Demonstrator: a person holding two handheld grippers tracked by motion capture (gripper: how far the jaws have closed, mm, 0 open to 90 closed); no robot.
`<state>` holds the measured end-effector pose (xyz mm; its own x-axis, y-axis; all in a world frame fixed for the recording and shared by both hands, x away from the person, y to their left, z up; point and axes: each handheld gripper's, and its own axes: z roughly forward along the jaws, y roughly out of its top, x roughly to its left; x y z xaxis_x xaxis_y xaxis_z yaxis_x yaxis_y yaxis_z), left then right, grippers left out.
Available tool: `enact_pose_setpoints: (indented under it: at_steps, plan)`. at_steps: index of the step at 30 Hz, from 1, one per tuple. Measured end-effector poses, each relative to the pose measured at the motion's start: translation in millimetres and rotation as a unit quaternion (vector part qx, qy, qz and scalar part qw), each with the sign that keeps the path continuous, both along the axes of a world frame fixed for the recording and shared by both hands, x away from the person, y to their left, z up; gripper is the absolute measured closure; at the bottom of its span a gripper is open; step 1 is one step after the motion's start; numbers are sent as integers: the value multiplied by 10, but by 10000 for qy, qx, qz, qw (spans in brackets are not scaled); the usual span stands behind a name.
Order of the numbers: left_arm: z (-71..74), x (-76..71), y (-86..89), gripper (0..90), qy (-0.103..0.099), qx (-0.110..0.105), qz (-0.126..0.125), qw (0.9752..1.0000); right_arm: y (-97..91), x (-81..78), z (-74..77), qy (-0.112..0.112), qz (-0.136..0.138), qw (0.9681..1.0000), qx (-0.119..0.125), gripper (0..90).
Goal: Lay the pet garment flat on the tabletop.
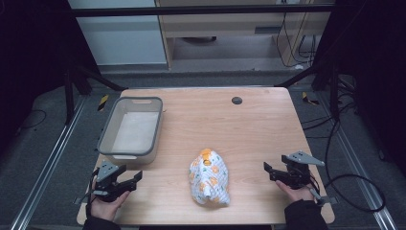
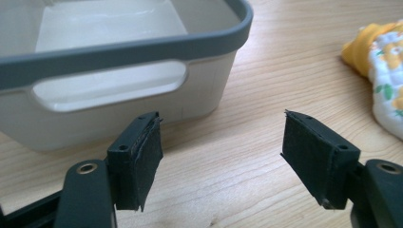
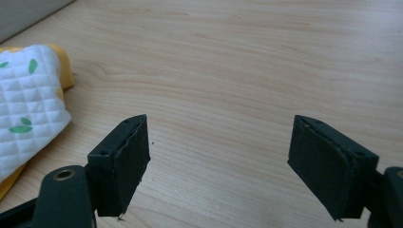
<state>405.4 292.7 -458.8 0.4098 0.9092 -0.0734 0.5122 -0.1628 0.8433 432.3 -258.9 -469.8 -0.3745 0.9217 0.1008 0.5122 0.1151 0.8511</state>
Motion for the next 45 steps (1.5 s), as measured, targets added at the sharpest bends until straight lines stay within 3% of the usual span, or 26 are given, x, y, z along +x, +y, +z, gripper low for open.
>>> enact_pose_setpoints:
  at_steps: [2,9,14,20,23,31,36,42,45]
  plan:
    - [48,-6,-6,295,-51,30,-45,10000,9,0,32,-83,2,9999,-78,207]
    - [286,-12,-34,298,-340,-10,-106,9994,16,18,251,-178,109,9998,75,196]
    - [361,22,-92,298,-431,-40,-160,9989,34,59,340,-262,124,9995,140,192]
    - [483,137,-287,298,-591,-86,-294,9978,169,139,448,-295,249,9991,146,191]
    - [522,222,-488,296,-637,-68,-427,9970,311,199,508,-350,377,9985,176,190]
    - [488,342,-775,284,-612,2,-568,9965,578,288,530,-379,613,9970,266,193]
    - [409,380,-910,282,-545,79,-697,9960,666,295,485,-316,771,9963,195,202]
    - [258,422,-1089,275,-284,240,-931,9950,807,305,381,-120,994,9948,162,234]
    - [209,441,-1172,275,-184,198,-1033,9943,896,305,338,-43,1146,9933,108,250]
